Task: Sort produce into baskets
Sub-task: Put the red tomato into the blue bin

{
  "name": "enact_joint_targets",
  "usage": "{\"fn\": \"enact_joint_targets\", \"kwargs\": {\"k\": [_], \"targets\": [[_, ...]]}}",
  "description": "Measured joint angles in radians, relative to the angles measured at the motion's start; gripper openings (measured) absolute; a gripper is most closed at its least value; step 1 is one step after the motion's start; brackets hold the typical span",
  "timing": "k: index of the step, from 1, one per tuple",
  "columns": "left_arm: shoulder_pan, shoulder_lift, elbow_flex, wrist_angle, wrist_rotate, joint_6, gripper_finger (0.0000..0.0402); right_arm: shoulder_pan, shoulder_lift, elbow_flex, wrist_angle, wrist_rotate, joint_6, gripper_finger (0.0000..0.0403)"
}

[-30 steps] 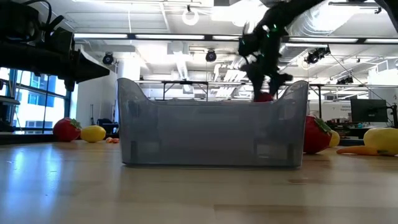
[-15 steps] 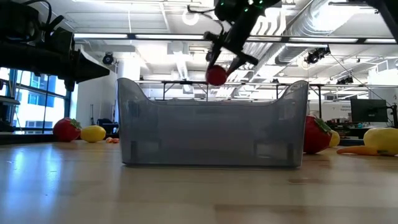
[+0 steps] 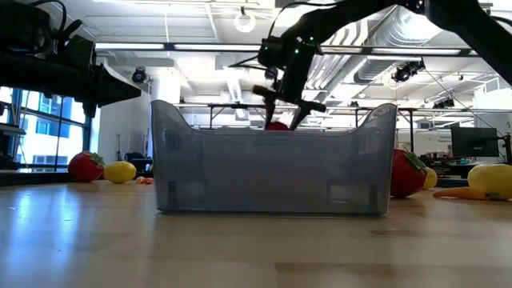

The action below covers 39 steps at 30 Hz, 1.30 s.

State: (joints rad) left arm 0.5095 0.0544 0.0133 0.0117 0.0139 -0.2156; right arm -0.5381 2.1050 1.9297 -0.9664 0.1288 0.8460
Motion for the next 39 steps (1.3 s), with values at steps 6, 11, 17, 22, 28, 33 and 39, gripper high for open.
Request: {"fn": "enact_joint_targets", "kwargs": {"k": [6, 11, 17, 22, 28, 33, 39], "targets": [[0.000, 0.000, 0.000, 0.000, 0.000, 0.000, 0.0001, 0.007, 0.026, 0.000, 0.050, 0.120, -0.198, 0.0229], [0.000, 0.000, 0.000, 0.000, 0.000, 0.000, 0.0001, 0.053, 0.025, 0.001, 0.046, 0.335, -0.219, 0.0229], [0.000, 0.000, 0.000, 0.000, 0.000, 0.000, 0.0001, 0.153, 0.041, 0.001, 0.075, 0.526, -0.188, 0.0229], [0.000, 0.000, 0.000, 0.000, 0.000, 0.000, 0.0001, 0.177, 0.074, 0.000, 0.087, 0.547, -0.130, 0.0229], [0.000, 0.000, 0.000, 0.000, 0.000, 0.000, 0.0001, 0.163, 0.084, 0.000, 0.111, 0.497, -0.056, 0.0229], [0.000, 0.000, 0.000, 0.000, 0.000, 0.000, 0.0001, 0.156, 0.099, 0.000, 0.120, 0.480, -0.007, 0.0229], [0.000, 0.000, 0.000, 0.000, 0.000, 0.000, 0.0001, 0.146, 0.139, -0.002, 0.082, 0.453, 0.032, 0.0229]]}}
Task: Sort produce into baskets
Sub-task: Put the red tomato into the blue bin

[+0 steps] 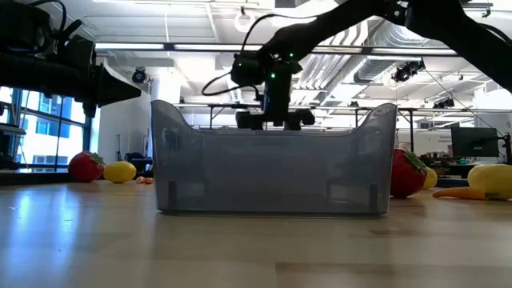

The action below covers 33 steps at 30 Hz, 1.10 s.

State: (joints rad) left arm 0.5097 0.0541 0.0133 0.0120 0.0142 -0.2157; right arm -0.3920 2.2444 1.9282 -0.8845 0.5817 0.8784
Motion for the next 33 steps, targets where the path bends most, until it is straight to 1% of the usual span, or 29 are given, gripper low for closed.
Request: {"fn": "enact_joint_targets", "kwargs": {"k": [7, 14, 18, 25, 28, 33], "targets": [[0.000, 0.000, 0.000, 0.000, 0.000, 0.000, 0.0001, -0.025, 0.002, 0.000, -0.087, -0.047, 0.021, 0.0229], [0.000, 0.000, 0.000, 0.000, 0.000, 0.000, 0.0001, -0.061, 0.002, 0.000, -0.117, -0.171, 0.014, 0.0230], [0.000, 0.000, 0.000, 0.000, 0.000, 0.000, 0.0001, -0.081, 0.002, 0.000, -0.158, -0.198, 0.002, 0.0234], [0.000, 0.000, 0.000, 0.000, 0.000, 0.000, 0.0001, -0.112, 0.002, 0.000, -0.173, -0.305, -0.072, 0.0238], [0.000, 0.000, 0.000, 0.000, 0.000, 0.000, 0.0001, -0.119, 0.002, 0.000, -0.174, -0.330, -0.092, 0.0255], [0.000, 0.000, 0.000, 0.000, 0.000, 0.000, 0.0001, -0.119, 0.002, 0.000, -0.177, -0.335, -0.094, 0.0310]]}}
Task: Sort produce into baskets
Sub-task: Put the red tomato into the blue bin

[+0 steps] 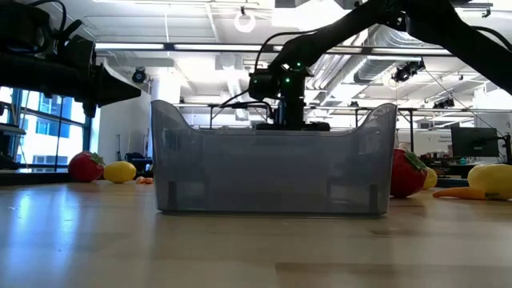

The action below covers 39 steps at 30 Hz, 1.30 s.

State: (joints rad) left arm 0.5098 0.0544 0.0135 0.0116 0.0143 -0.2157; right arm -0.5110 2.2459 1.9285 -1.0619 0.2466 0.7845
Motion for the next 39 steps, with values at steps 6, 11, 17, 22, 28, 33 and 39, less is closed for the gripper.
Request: {"fn": "enact_joint_targets", "kwargs": {"k": [6, 11, 17, 22, 28, 33, 39], "targets": [[0.000, 0.000, 0.000, 0.000, 0.000, 0.000, 0.0001, 0.000, 0.000, 0.000, 0.000, -0.010, -0.050, 0.0341], [0.000, 0.000, 0.000, 0.000, 0.000, 0.000, 0.0001, 0.000, -0.005, 0.000, -0.009, -0.013, -0.086, 0.0342], [0.000, 0.000, 0.000, 0.000, 0.000, 0.000, 0.0001, 0.008, -0.055, 0.000, -0.034, -0.011, -0.137, 0.0343], [0.000, 0.000, 0.000, 0.000, 0.000, 0.000, 0.0001, 0.026, -0.135, 0.000, -0.048, -0.022, -0.180, 0.0343], [0.000, 0.000, 0.000, 0.000, 0.000, 0.000, 0.0001, 0.091, -0.231, 0.000, -0.081, -0.137, -0.291, 0.0325], [0.000, 0.000, 0.000, 0.000, 0.000, 0.000, 0.0001, 0.179, -0.318, 0.001, -0.132, -0.202, -0.349, 0.0280], [0.000, 0.000, 0.000, 0.000, 0.000, 0.000, 0.0001, 0.313, -0.392, 0.001, -0.234, -0.226, -0.300, 0.0204]]}}
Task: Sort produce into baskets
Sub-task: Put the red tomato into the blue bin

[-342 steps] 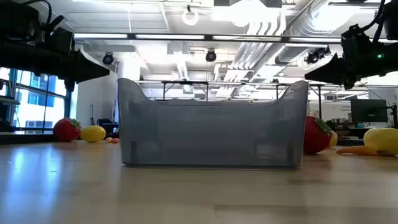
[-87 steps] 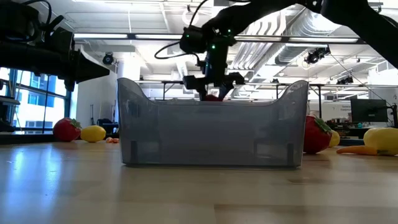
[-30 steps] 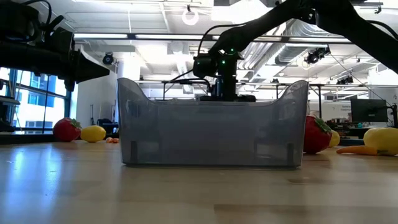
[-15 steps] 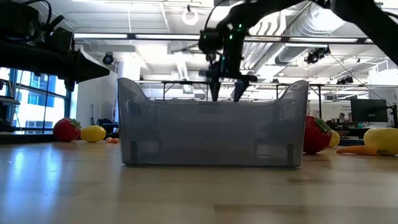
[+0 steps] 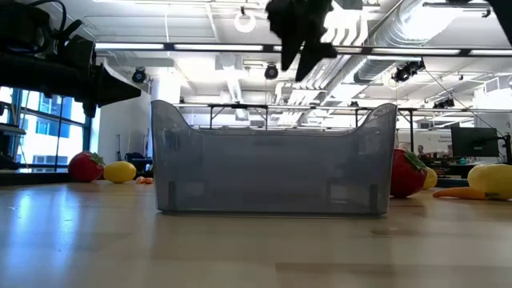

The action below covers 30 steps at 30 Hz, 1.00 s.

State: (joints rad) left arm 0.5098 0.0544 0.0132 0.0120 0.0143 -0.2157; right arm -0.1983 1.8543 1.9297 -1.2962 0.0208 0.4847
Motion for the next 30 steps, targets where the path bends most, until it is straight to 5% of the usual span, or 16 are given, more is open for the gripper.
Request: {"fn": "enact_joint_targets", "kwargs": {"k": [8, 15, 30], "targets": [[0.000, 0.000, 0.000, 0.000, 0.000, 0.000, 0.0001, 0.187, -0.012, 0.000, -0.161, -0.052, 0.152, 0.0104], [0.000, 0.000, 0.000, 0.008, 0.000, 0.000, 0.0001, 0.283, -0.018, -0.024, -0.268, -0.053, 0.293, 0.0080], [0.000, 0.000, 0.000, 0.016, 0.000, -0.002, 0.0001, 0.277, -0.379, -0.666, 0.183, -0.082, 0.370, 0.0056]]}}
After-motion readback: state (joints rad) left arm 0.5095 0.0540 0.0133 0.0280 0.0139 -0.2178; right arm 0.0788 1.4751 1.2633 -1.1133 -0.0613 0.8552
